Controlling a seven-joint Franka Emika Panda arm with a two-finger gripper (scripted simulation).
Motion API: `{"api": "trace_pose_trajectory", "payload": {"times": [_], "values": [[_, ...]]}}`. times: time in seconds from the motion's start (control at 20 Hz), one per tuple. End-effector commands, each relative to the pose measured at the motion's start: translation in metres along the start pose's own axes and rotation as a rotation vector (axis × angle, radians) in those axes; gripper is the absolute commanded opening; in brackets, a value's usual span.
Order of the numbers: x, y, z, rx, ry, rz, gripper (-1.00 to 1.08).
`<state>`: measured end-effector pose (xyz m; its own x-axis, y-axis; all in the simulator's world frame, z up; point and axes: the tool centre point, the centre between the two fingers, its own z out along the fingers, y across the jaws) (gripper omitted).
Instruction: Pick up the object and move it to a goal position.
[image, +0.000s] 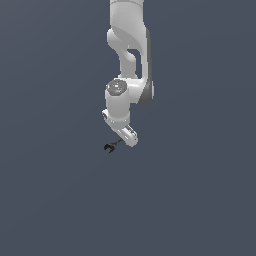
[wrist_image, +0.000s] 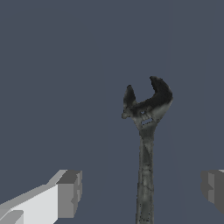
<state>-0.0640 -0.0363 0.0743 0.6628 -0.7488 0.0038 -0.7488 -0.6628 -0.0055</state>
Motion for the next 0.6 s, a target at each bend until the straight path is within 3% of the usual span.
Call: {"api": "trace_pose_trajectory", "payload": {"times": [0.0, 0.55], "values": [[-0.004, 0.004, 0.006, -0.001, -0.001, 0.053, 1.0], [-0.01, 0.013, 0.017, -0.006, -0.003, 0.15, 1.0]]}}
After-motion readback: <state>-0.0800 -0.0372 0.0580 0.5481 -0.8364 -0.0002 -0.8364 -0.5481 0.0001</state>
